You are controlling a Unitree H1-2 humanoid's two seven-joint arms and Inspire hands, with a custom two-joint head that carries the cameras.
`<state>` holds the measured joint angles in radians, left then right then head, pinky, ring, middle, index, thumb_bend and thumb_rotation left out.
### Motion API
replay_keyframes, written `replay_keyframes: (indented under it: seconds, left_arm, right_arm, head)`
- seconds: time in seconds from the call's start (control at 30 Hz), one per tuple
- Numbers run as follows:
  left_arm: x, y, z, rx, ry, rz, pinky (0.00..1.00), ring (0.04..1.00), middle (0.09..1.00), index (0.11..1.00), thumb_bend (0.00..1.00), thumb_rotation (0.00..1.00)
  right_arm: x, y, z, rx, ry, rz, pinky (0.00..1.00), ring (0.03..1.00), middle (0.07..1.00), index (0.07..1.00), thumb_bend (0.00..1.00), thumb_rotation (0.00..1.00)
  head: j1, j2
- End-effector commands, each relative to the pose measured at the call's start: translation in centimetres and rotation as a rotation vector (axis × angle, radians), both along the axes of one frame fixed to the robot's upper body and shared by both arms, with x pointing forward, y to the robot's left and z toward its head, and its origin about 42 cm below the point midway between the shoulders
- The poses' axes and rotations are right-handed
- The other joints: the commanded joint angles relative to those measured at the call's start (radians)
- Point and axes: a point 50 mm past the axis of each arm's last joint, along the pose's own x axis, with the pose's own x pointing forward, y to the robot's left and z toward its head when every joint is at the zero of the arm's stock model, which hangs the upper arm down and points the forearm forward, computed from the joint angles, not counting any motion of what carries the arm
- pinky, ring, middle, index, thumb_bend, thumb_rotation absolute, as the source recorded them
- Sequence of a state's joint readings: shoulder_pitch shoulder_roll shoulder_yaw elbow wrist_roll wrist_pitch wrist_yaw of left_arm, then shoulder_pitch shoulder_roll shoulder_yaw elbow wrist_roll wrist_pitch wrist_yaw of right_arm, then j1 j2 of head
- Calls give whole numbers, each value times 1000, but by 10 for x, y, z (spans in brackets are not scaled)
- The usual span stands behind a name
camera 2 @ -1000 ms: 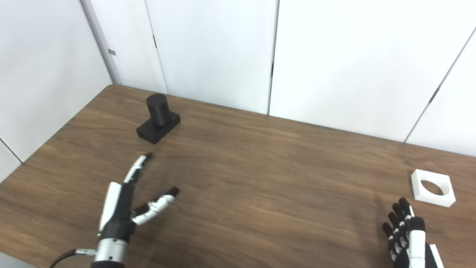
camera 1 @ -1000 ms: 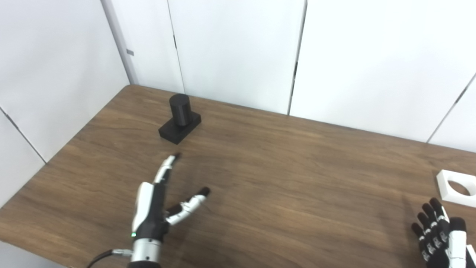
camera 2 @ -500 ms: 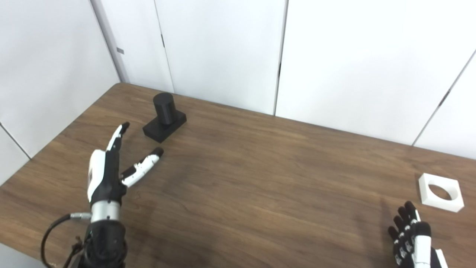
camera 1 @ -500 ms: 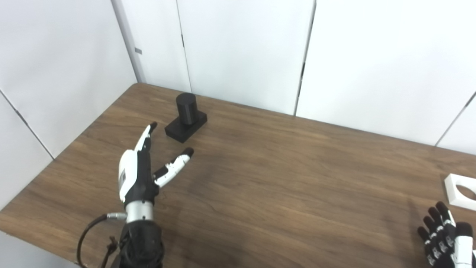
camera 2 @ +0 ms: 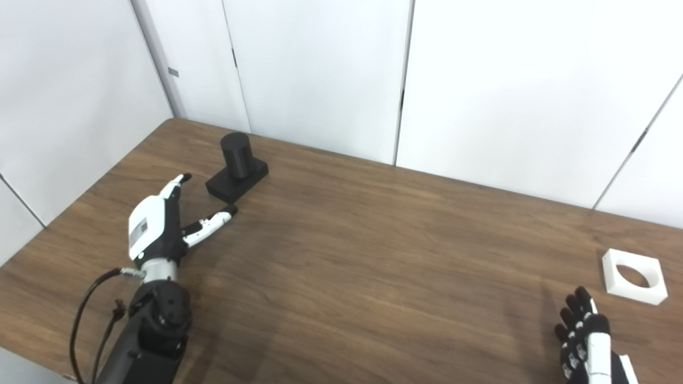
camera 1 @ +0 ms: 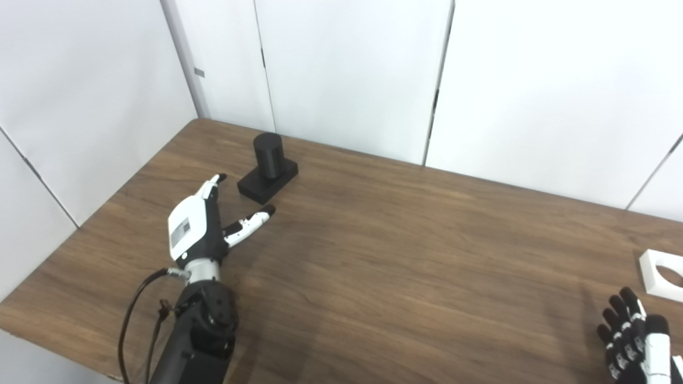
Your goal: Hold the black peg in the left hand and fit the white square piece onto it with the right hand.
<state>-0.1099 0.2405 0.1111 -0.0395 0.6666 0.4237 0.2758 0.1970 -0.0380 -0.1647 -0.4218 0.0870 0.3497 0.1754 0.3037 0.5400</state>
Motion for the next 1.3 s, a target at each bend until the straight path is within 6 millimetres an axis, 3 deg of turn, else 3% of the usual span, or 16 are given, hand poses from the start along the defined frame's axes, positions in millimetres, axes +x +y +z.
replay_keyframes:
  seconds: [0.0, 0.27, 0.8, 1.27]
  left_arm:
    - [21, 11, 25, 93, -84, 10, 830, 903, 913, 884, 942, 612]
    - [46, 16, 20, 112, -53, -5, 817, 910, 919, 894, 957, 590]
    - [87, 16, 21, 106, -26, -2, 923, 929, 922, 872, 974, 534]
    - [104, 14, 12, 93, -13, -10, 902, 899, 866, 755, 909, 442]
  right_arm:
    - [-48, -7, -10, -28, 71, 0, 1000, 1000, 1000, 1000, 661, 1000]
    - [-47, -4, -11, -46, 77, -4, 1000, 1000, 1000, 1000, 626, 1000]
    - [-48, -2, -13, -70, 103, -15, 1000, 1000, 997, 1000, 604, 1000]
    - [-50, 1, -15, -103, 115, -16, 1000, 1000, 991, 1000, 609, 1000]
  head:
    - [-2, 2]
    - [-14, 0]
    - [-34, 0]
    - [-54, -7]
